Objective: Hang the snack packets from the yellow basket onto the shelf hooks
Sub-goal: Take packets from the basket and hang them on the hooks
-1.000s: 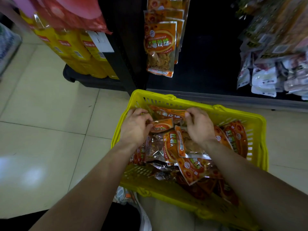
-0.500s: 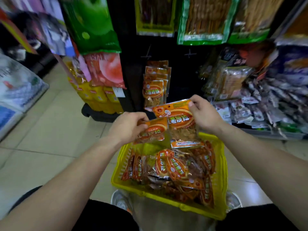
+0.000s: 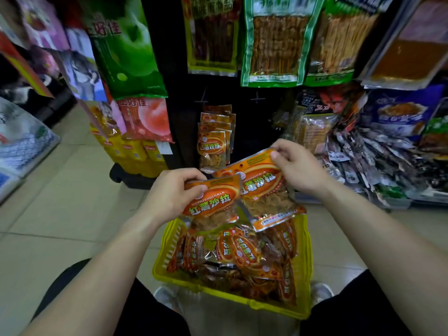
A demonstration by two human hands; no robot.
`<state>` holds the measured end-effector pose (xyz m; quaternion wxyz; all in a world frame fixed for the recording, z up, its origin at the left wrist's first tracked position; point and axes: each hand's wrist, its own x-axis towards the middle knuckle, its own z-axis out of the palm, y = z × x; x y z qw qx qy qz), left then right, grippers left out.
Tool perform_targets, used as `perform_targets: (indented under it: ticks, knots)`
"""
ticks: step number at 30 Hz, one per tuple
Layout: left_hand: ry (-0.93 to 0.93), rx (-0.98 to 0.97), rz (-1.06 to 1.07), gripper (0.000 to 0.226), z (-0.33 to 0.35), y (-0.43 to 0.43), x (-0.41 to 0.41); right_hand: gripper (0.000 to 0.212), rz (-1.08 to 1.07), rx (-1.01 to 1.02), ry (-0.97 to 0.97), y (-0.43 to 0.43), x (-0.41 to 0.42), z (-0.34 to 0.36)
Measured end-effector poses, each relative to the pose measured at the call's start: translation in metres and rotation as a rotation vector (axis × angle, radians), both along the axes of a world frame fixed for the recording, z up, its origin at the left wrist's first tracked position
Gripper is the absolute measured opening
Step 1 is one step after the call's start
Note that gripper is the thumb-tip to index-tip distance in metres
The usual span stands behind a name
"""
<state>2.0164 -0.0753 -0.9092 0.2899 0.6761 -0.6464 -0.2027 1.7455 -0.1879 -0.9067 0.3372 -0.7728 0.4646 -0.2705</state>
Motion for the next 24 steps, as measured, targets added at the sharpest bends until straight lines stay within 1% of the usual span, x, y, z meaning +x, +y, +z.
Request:
perform_targets:
  ticks: [3,6,10,12,16,19,21,22,24]
  knots:
    - [0.012,-0.110,-0.036,0.016,-0.005,-0.006,0.000,0.021,0.060,0.054,-0.035,0.000,0.008,0.000]
    - [0.043,-0.163,0.023,0.011,-0.007,-0.017,-0.001,0.020,0.107,0.117,-0.081,-0.001,0.014,-0.002]
    - [0.258,-0.134,0.061,0.005,-0.004,-0.030,-0.013,0.021,0.131,0.215,-0.208,-0.003,0.029,0.005]
    - [0.299,-0.136,0.086,0.008,-0.004,-0.033,-0.017,0.025,0.129,0.269,-0.253,-0.004,0.034,0.006]
    - [0.316,-0.184,0.170,0.015,-0.004,-0.036,-0.024,0.025,0.090,0.337,-0.325,-0.004,0.039,0.007]
    - [0.341,-0.209,0.230,0.016,-0.002,-0.040,-0.028,0.024,0.060,0.427,-0.442,-0.002,0.042,0.010]
    - [0.371,-0.205,0.251,0.016,-0.002,-0.042,-0.029,0.017,0.099,0.421,-0.416,-0.003,0.040,0.009]
    - [0.377,-0.200,0.251,0.016,-0.003,-0.043,-0.030,0.019,0.122,0.410,-0.378,-0.003,0.039,0.008]
    - [0.368,-0.197,0.239,0.017,-0.004,-0.044,-0.032,0.028,0.130,0.364,-0.309,-0.001,0.040,0.005]
